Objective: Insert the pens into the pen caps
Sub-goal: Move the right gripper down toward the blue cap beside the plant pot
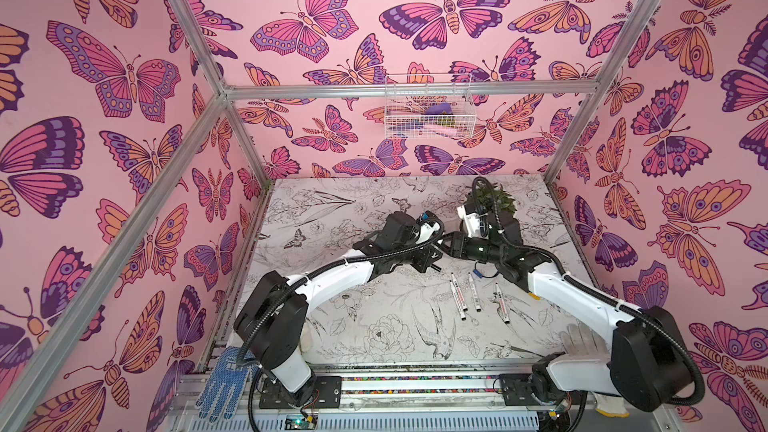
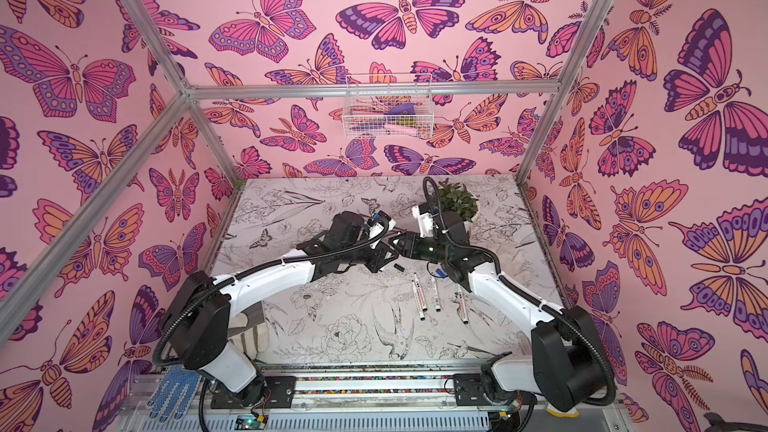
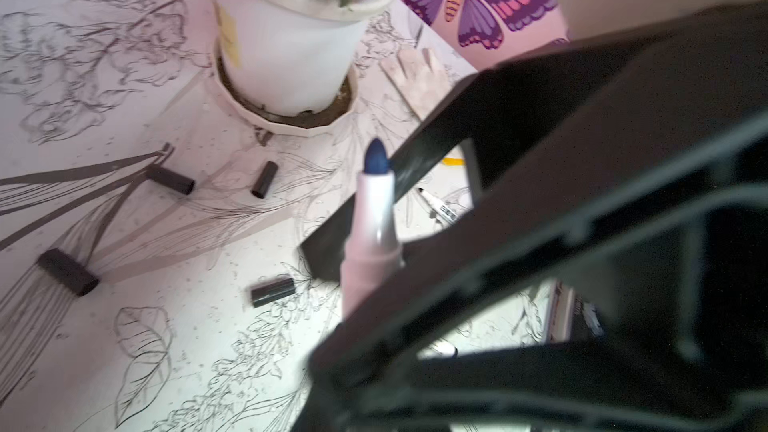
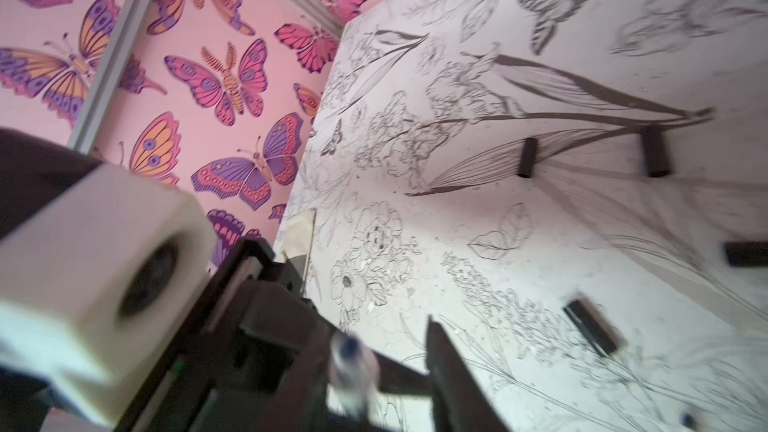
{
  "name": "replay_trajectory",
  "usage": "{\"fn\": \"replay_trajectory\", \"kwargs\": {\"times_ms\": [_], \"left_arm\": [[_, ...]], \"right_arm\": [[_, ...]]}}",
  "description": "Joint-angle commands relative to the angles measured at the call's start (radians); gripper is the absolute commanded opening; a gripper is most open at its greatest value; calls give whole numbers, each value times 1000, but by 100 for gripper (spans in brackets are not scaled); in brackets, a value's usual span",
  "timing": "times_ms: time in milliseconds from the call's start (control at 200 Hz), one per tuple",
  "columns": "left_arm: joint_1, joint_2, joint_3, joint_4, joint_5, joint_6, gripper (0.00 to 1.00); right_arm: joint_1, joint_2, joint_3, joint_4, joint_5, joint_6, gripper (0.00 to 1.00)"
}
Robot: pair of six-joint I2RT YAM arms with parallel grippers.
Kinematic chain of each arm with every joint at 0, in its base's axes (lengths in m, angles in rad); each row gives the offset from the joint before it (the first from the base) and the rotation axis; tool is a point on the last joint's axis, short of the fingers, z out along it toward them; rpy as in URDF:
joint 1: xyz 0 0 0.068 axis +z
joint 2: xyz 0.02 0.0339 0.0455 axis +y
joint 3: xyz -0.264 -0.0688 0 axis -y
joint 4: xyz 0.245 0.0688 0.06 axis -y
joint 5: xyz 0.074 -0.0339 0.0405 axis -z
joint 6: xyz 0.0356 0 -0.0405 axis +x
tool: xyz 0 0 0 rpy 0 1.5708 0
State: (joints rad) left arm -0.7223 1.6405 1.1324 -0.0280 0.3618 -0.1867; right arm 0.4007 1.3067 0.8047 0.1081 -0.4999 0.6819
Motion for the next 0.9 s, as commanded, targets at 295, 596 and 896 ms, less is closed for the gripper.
{"fn": "replay_trajectory", "kwargs": {"times_ms": [295, 596, 896], "left_arm": [[21, 7, -56, 29, -259, -94, 0], [19, 10, -56, 28, -255, -95, 0], [20, 8, -56, 14, -267, -91, 0]], "right_arm": [[-73, -93, -75, -408, 429, 70, 68], [-73, 58, -86, -380, 377, 149, 65], [-86, 152, -59, -380, 351, 159, 64]]}}
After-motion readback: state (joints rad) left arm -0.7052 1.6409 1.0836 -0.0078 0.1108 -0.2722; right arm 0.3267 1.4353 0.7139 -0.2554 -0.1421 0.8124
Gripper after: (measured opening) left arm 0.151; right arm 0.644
